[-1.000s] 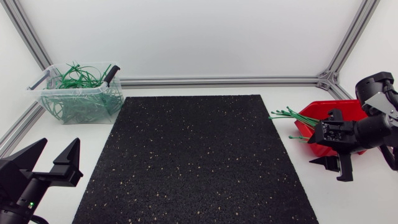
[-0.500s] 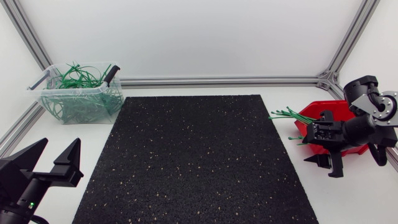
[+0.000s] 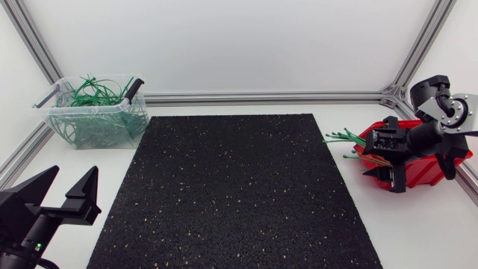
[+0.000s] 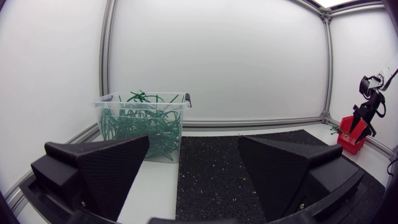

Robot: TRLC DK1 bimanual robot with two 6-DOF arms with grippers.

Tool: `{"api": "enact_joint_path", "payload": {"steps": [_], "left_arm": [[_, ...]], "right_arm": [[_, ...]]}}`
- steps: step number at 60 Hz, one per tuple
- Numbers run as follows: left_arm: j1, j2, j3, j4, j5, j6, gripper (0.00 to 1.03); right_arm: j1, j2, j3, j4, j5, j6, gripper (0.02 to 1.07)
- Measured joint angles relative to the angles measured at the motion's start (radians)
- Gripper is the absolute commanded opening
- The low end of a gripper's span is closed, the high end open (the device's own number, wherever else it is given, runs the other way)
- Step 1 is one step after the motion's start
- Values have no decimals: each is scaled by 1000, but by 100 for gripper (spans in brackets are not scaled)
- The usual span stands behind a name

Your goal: Take a green cable tie from the red box, thread the tail through the head to close it, then place it in the transparent bin on the left.

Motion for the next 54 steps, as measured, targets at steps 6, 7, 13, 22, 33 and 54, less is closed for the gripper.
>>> {"api": "enact_joint_path", "payload": {"steps": [6,7,13,22,33,54], "left_arm": [[0,0,0,0,0,0,100],[0,0,0,0,0,0,100],[0,0,0,0,0,0,100],[0,0,0,0,0,0,100],[0,0,0,0,0,0,100],[0,0,0,0,0,0,100]], "right_arm": [[0,-5,-9,-1,0,-1,57],[0,-7,-13,-1,0,0,54],[0,-32,-41,-3,0,-1,39],[0,-90,-84,-7,0,-5,27],[0,-119,-100,-6,0,-8,12],[0,-135,-105,-3,19,-8,8]]}}
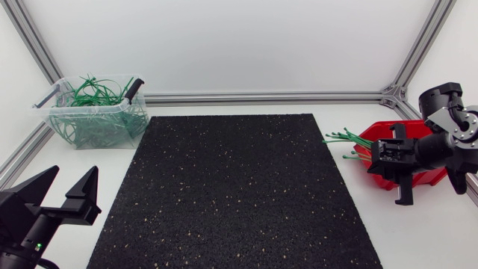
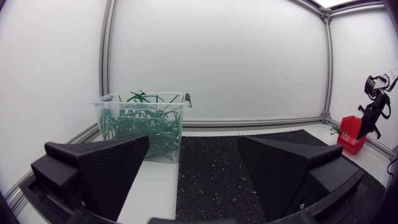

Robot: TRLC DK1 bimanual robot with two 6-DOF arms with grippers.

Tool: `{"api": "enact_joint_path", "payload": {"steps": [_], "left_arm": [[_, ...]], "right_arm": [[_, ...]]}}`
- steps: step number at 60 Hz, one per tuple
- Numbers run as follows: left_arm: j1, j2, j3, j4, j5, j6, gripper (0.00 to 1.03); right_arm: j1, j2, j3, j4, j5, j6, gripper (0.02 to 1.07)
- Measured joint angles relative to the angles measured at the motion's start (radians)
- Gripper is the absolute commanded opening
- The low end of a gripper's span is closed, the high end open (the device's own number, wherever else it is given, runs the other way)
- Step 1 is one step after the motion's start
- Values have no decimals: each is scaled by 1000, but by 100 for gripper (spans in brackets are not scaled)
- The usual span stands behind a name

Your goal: Take a green cable tie from the red box, thread the tail through the head to close it, then place it in the transparent bin on the left.

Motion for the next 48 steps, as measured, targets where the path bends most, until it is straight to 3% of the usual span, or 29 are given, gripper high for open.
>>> {"api": "enact_joint_path", "payload": {"steps": [11,29,41,48], "left_arm": [[0,0,0,0,0,0,100],[0,0,0,0,0,0,100],[0,0,0,0,0,0,100],[0,0,0,0,0,0,100]], "right_arm": [[-1,-56,22,-56,-5,0,8],[-44,-90,212,-102,-113,69,8],[-78,-118,294,1,-207,244,8],[-106,-119,359,3,-237,328,8]]}}
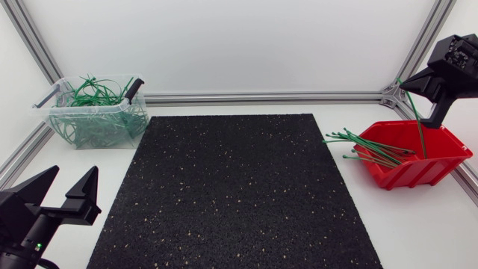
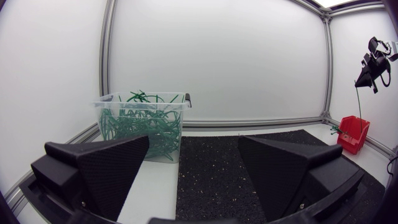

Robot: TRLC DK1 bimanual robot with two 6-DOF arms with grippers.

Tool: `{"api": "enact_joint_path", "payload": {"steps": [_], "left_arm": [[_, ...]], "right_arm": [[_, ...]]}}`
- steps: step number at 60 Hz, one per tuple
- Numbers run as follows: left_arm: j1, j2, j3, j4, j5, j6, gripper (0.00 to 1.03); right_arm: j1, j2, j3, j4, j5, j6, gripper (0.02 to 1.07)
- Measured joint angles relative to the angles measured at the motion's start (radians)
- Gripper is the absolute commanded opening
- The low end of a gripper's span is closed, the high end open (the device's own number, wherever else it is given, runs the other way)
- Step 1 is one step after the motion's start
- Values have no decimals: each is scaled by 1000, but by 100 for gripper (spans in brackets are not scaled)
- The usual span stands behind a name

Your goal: Take a green cable tie from the red box, thread the tail through the head to close it, then place it in the transparent bin on the left.

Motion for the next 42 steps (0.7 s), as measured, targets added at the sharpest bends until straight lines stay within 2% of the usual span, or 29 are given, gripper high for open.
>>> {"api": "enact_joint_path", "payload": {"steps": [16,25,42], "left_arm": [[0,0,0,0,0,0,100],[0,0,0,0,0,0,100],[0,0,0,0,0,0,100]], "right_arm": [[-13,-11,91,-9,0,183,8],[2,-61,119,-26,5,212,8],[107,-165,141,-155,23,204,8]]}}
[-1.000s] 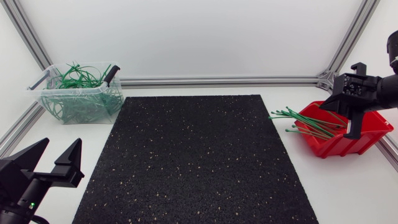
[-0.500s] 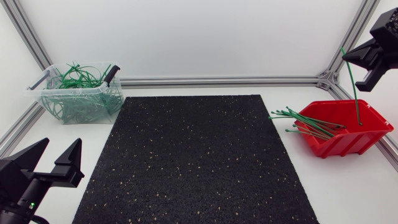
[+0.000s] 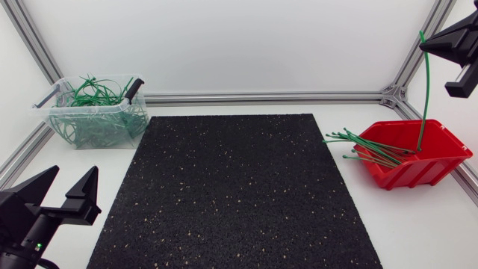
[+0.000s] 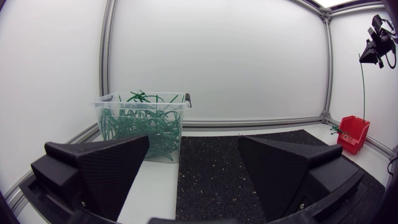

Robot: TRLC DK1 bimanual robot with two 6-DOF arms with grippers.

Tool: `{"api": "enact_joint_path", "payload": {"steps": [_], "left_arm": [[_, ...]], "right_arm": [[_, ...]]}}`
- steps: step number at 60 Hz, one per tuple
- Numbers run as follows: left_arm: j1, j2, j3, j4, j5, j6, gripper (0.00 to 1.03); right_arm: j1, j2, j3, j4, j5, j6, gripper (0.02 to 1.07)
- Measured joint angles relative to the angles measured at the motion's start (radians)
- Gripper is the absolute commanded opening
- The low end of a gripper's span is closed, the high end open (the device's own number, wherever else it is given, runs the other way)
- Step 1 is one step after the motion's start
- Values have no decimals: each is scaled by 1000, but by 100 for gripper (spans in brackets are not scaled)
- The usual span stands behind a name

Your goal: Take a green cable tie from the red box, thread the tail through the head to close it, then place it in the transparent bin on the left.

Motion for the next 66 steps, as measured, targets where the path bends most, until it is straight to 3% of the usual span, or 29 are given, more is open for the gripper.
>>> {"api": "enact_joint_path", "payload": {"steps": [7,15,21,25,39,55,62,66], "left_arm": [[0,0,0,0,0,0,100],[0,0,0,0,0,0,100],[0,0,0,0,0,0,100],[0,0,0,0,0,0,100],[0,0,0,0,0,0,100],[0,0,0,0,0,0,100],[1,0,0,0,0,0,100],[1,0,0,0,0,0,100]], "right_arm": [[84,-31,1,-54,52,20,7],[266,-39,0,-80,237,101,8],[429,-77,-58,38,404,144,8],[529,-111,-92,54,480,155,8],[812,-130,-120,50,637,250,8],[1035,1,-69,-18,925,711,8],[1095,47,-30,-30,951,850,8],[1122,52,-27,26,951,897,7]]}}
